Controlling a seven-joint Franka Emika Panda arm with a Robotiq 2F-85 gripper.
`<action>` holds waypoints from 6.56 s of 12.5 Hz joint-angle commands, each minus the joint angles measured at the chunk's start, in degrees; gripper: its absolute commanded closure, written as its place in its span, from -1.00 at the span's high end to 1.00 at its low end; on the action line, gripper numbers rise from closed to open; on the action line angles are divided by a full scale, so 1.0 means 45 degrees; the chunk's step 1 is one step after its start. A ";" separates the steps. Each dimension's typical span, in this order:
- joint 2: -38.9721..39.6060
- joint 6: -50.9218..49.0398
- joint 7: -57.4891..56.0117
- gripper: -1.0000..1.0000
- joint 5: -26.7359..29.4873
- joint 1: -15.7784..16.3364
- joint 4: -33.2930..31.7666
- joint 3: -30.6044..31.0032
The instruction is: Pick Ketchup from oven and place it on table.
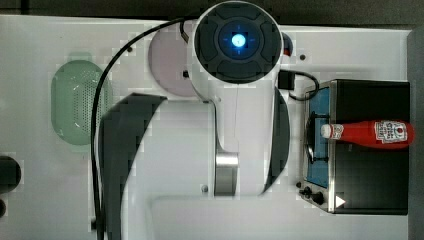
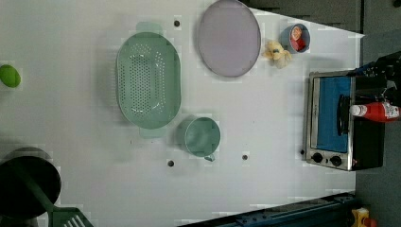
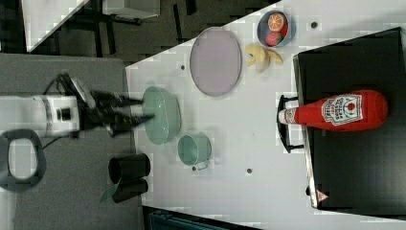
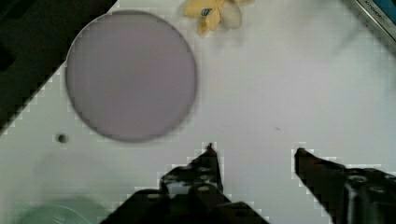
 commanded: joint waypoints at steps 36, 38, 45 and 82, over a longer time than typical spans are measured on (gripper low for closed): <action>0.5214 0.5062 0.0122 1.00 0.2823 -0.2026 0.0276 -0.7660; 0.5441 0.5459 0.0121 1.00 0.2877 -0.2062 0.0263 -0.7657; 0.5503 0.5433 0.0122 0.27 0.2875 -0.2101 0.0294 -0.7724; 0.2618 0.6525 0.0125 0.27 0.0775 0.1750 -0.5250 -0.2531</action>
